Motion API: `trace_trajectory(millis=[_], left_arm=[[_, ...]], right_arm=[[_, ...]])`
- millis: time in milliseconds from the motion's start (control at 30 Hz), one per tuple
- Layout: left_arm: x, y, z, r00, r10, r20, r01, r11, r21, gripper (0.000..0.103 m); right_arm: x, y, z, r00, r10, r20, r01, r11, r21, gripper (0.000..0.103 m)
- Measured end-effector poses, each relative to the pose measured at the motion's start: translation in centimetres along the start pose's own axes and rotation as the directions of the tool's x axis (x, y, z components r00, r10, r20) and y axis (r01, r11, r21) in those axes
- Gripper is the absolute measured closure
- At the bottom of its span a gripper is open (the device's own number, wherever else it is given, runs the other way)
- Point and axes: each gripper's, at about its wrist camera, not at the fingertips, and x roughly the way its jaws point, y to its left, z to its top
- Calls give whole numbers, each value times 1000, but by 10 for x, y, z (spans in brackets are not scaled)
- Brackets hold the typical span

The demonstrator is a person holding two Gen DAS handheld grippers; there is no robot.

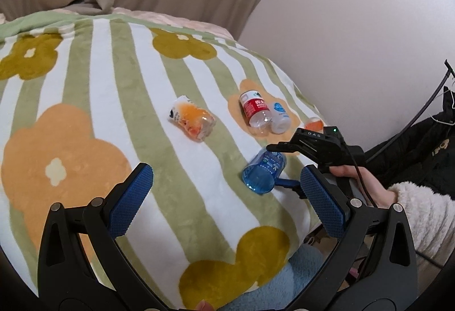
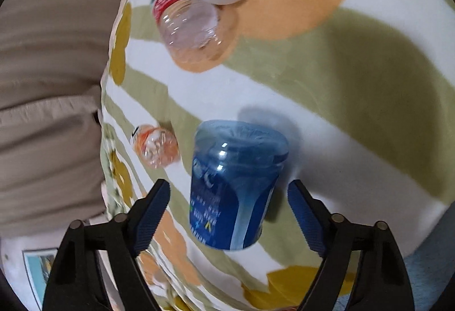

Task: Flip cup upside down
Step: 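Turn the blue cup rim-down and lower it onto the blanket with the right tool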

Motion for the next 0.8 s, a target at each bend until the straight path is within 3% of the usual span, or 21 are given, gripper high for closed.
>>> trace_trajectory(millis=[133, 267, 300, 400, 500, 567, 633, 700, 800], left_arm=[[2, 0, 0, 1000, 1, -5, -1, 1000, -4, 0], [4, -4, 1, 1000, 9, -11, -8, 1000, 12, 0], [4, -6, 1, 1000, 14, -11, -14, 1000, 23, 0], [4, -12, 0, 999, 50, 16, -51, 996, 69, 0], [6, -19, 1, 996, 68, 53, -73, 992, 99, 0], [9, -23, 1, 993, 78, 86, -87, 990, 108, 0], [13, -25, -1, 990, 88, 109, -100, 989, 110, 0], [18, -28, -4, 986, 105, 128, -119, 987, 111, 0], [25, -32, -10, 982, 116, 146, -135, 983, 124, 0]], right_arm=[[2, -11, 6, 999, 45, 12, -46, 999, 29, 42], [-3, -15, 7, 996, 78, 41, -78, 997, 3, 44], [-13, -15, 7, 994, 96, 54, -94, 995, -26, 44], [-51, 8, -4, 973, 189, 132, -148, 952, -268, 44], [-92, 27, -29, 930, 273, 247, -85, 813, -576, 44], [-106, 28, -52, 894, 316, 319, 25, 675, -737, 44], [-100, 24, -72, 865, 316, 391, 169, 550, -818, 44], [-91, 12, -84, 850, 307, 429, 262, 459, -849, 44], [-67, 5, -89, 843, 297, 448, 330, 373, -867, 44]])
